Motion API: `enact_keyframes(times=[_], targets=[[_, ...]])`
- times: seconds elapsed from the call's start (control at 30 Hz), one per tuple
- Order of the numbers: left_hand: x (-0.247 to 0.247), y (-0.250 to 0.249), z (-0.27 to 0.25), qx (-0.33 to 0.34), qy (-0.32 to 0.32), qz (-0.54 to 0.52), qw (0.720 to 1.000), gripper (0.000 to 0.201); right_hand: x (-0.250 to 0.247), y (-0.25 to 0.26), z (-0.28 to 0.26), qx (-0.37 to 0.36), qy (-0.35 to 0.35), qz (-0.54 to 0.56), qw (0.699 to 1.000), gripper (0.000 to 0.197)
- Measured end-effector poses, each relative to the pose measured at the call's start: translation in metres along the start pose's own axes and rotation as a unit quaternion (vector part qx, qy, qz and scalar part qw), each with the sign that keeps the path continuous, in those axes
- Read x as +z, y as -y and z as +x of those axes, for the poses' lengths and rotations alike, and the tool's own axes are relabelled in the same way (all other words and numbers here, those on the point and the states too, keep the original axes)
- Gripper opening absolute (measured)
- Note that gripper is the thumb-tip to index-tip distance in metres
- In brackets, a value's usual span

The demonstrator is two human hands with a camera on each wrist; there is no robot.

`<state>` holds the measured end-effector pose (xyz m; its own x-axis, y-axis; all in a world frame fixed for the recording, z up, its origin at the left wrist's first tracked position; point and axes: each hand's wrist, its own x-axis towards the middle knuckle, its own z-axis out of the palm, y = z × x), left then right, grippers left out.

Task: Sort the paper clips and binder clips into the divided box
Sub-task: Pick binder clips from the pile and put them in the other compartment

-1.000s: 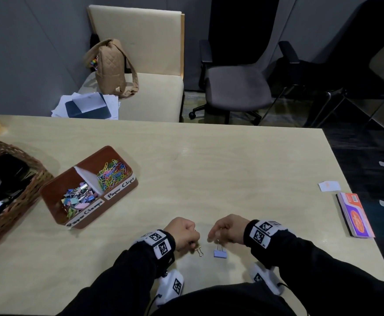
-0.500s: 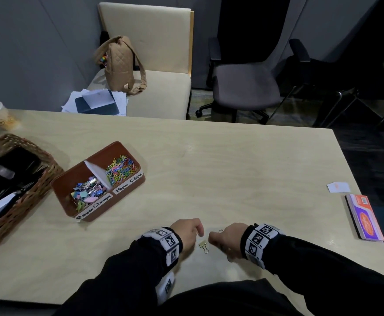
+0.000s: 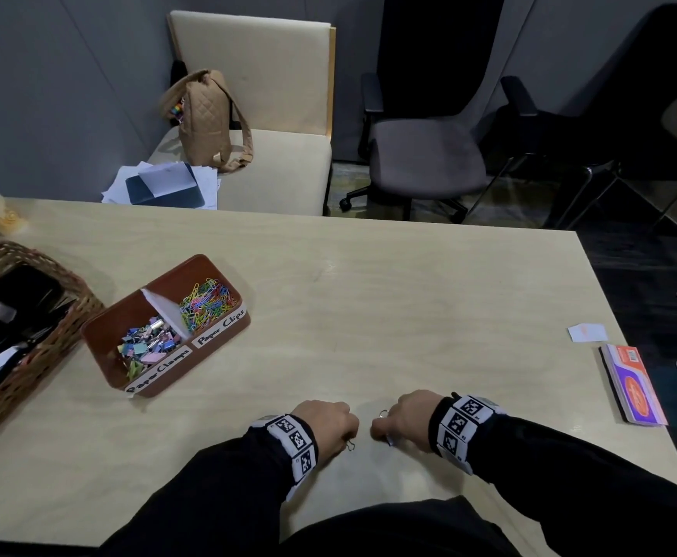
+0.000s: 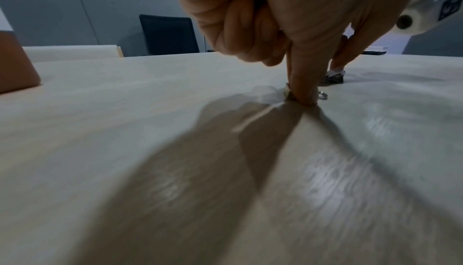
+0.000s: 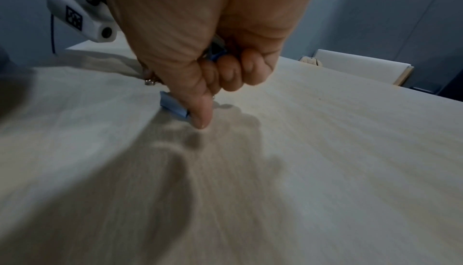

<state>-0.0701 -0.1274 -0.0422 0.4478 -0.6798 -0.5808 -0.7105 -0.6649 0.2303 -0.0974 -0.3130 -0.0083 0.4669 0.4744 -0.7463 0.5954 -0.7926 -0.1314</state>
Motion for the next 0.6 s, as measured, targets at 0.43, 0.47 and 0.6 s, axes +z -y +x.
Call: enact_keyframes(times=[0.43, 0.47, 0.6], targets=[[-0.001, 0.03, -0.031, -0.164, -0.079, -0.284, 0.941, 0.014, -0.026, 0.009, 0.007, 0.11, -0.049, 0.163, 0.979, 0.031], [-0.005, 0.037, -0.038, -0.184, -0.108, -0.318, 0.924, 0.011, -0.037, 0.009, 0.01, 0.11, -0.065, 0.179, 0.975, 0.029], [-0.029, 0.072, -0.073, -0.267, -0.236, -0.43, 0.83, 0.019, -0.096, 0.014, 0.031, 0.101, -0.145, 0.235, 0.956, 0.011]])
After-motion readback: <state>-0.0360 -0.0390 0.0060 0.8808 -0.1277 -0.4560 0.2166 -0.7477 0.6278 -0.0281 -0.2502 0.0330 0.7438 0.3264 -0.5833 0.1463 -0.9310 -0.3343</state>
